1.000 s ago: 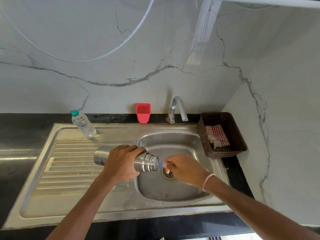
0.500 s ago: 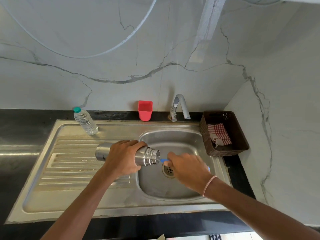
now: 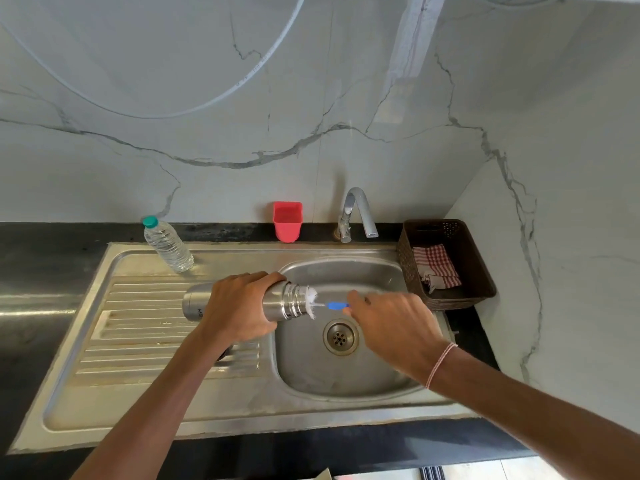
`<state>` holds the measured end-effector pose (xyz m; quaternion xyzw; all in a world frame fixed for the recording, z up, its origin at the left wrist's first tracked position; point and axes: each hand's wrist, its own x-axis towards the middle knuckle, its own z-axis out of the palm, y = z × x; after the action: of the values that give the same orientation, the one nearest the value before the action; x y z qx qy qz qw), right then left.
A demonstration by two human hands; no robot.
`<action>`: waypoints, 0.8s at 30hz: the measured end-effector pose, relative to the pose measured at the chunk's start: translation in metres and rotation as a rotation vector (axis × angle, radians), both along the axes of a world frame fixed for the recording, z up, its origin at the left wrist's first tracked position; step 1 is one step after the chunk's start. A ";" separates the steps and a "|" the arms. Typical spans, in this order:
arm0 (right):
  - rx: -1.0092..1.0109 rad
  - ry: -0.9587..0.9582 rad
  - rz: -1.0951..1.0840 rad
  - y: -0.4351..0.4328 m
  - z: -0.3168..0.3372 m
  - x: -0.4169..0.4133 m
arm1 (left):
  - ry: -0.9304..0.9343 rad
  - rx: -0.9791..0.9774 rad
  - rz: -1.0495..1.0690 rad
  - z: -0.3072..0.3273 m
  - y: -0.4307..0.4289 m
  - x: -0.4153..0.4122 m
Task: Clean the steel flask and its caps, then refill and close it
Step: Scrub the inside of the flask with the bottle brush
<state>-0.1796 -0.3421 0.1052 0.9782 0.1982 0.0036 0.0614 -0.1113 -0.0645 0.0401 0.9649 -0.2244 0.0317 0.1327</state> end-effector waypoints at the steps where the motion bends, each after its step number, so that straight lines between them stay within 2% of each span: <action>1: -0.061 -0.072 0.032 0.004 0.002 -0.005 | 0.005 -0.013 0.014 0.000 0.000 0.001; 3: -0.071 -0.080 0.063 0.004 -0.002 -0.009 | 0.001 -0.020 0.018 0.002 0.002 0.002; 5: -0.036 0.019 0.086 0.001 0.001 -0.006 | -0.026 0.019 0.002 0.005 0.005 0.004; 7: 0.072 0.210 0.055 -0.007 0.011 0.000 | -0.052 0.046 -0.013 0.008 0.011 0.006; 9: 0.329 0.491 -0.046 -0.015 0.026 0.008 | -0.061 0.051 -0.019 0.009 0.017 0.008; 10: 0.366 0.500 -0.055 -0.019 0.028 0.010 | -0.061 0.055 -0.020 0.010 0.019 0.009; 11: 0.285 0.438 -0.060 -0.019 0.033 0.009 | -0.060 0.057 -0.015 0.010 0.020 0.009; 13: -0.010 0.044 -0.028 -0.020 0.026 0.003 | -0.065 0.037 0.005 0.010 0.019 0.009; 14: -0.098 -0.075 0.001 -0.017 0.023 -0.001 | -0.070 0.015 0.014 0.010 0.018 0.009; 16: -0.139 -0.260 0.080 -0.013 0.018 -0.004 | -0.078 -0.030 0.024 0.011 0.016 0.009; 17: -0.118 -0.267 0.124 -0.014 0.016 -0.003 | -0.079 -0.042 0.022 0.010 0.016 0.008; 19: -0.025 -0.144 0.137 -0.023 0.017 -0.001 | -0.084 -0.042 0.018 0.010 0.019 0.007; 22: 0.187 0.254 0.003 -0.040 0.025 0.006 | -0.090 -0.055 0.045 0.010 0.027 0.006; 24: 0.248 0.349 -0.013 -0.049 0.027 0.008 | -0.083 -0.044 0.047 0.010 0.029 0.005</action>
<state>-0.1713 -0.3916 0.1324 0.9653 0.1974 -0.1420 -0.0947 -0.1059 -0.0352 0.0504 0.9647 -0.2060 0.0797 0.1437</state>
